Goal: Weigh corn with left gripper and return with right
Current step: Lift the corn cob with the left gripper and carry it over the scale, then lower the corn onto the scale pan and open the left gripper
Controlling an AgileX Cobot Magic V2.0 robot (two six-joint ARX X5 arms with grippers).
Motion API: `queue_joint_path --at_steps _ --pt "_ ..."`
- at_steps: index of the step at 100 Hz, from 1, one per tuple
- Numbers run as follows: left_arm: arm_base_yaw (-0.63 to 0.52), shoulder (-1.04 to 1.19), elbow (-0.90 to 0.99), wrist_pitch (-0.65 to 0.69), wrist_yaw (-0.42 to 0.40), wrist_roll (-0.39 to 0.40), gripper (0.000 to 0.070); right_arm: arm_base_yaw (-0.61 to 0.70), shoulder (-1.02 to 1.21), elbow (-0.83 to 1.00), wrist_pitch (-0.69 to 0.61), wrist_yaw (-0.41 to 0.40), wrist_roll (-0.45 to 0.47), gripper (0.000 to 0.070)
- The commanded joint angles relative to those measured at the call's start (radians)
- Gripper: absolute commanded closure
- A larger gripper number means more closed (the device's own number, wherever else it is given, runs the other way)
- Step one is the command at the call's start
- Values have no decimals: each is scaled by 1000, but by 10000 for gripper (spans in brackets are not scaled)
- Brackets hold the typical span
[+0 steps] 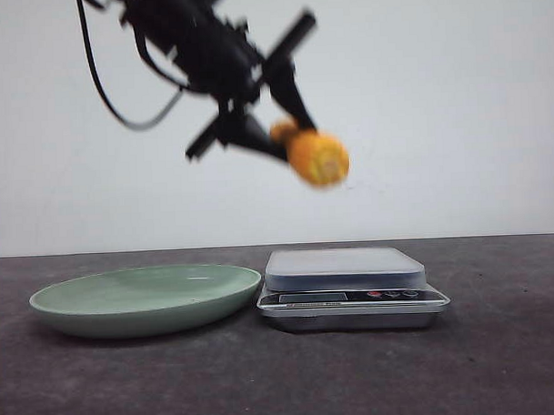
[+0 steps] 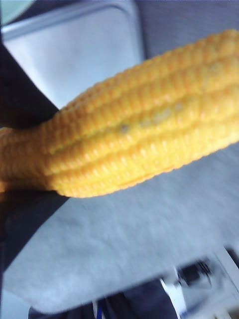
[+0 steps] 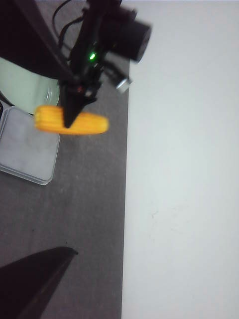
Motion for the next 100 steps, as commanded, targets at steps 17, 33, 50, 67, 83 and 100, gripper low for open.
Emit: queue_joint_path --at_steps 17,33,50,67,83,100 --pt "-14 109 28 -4 53 -48 696 4 5 13 -15 0 10 40" --pt "-19 128 28 -5 40 -48 696 4 5 13 -17 0 7 40" --pt "-19 129 28 -40 11 -47 696 4 5 13 -19 0 7 40" --pt "-19 129 28 -108 -13 -37 628 4 5 13 -19 0 7 40" --pt "-21 129 28 -113 -19 -37 426 4 5 13 -19 0 8 40" --pt "-23 129 28 -114 -19 -37 301 4 4 13 -20 0 8 40"
